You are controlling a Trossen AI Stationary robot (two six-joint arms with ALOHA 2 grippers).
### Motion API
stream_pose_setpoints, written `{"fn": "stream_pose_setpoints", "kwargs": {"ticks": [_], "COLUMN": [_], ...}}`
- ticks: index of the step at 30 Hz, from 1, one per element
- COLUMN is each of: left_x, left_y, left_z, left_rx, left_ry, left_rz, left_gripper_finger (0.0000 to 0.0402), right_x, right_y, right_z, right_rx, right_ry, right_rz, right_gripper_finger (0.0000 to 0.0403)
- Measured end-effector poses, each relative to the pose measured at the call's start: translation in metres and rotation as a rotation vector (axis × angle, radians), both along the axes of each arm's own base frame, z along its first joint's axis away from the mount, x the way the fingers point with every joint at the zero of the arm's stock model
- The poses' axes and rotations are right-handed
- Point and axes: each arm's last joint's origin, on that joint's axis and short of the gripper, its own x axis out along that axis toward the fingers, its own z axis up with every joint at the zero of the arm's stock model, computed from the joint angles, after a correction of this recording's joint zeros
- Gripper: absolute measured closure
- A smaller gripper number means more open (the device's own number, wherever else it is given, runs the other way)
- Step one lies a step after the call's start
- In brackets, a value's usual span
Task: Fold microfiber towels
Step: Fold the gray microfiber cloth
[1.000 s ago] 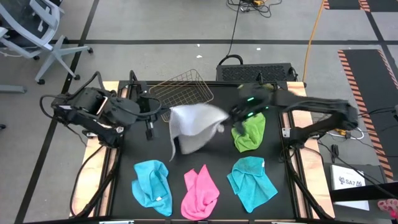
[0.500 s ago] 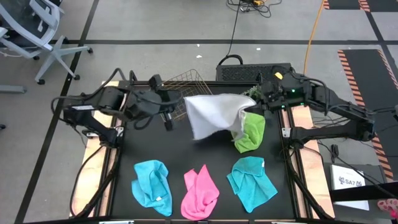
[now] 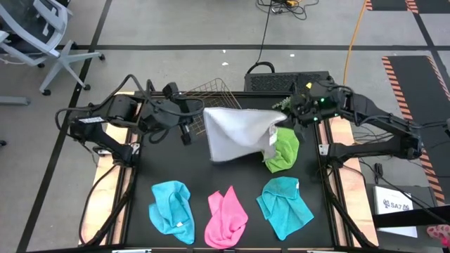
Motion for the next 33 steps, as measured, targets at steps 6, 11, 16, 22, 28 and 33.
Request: {"fn": "stream_pose_setpoints", "kwargs": {"ticks": [6, 11, 16, 22, 28, 33], "left_x": [0.000, -0.001, -0.001, -0.006, -0.012, -0.011], "left_y": [0.012, 0.024, 0.037, 0.044, 0.044, 0.038], "left_z": [-0.002, -0.002, -0.002, -0.006, -0.012, -0.011], "left_rx": [0.007, 0.032, 0.044, 0.035, -0.006, -0.014], "left_ry": [0.025, 0.047, 0.061, 0.118, 0.165, 0.152], "left_rz": [0.043, 0.070, 0.109, 0.142, 0.179, 0.167], "left_gripper_finger": [0.0401, 0.0401, 0.0401, 0.0401, 0.0401, 0.0401], "right_x": [-0.014, -0.018, -0.013, -0.008, -0.007, -0.005], "right_y": [-0.013, -0.018, -0.021, -0.022, -0.021, -0.018], "right_z": [0.029, 0.031, 0.017, 0.009, 0.010, 0.008], "right_rx": [-0.110, -0.108, -0.055, 0.000, 0.023, 0.059], "right_ry": [-0.052, -0.020, 0.118, 0.183, 0.163, 0.177], "right_rz": [-0.090, -0.127, -0.114, -0.079, -0.051, -0.046], "right_gripper_finger": [0.0403, 0.0403, 0.0403, 0.0403, 0.0403, 0.0403]}}
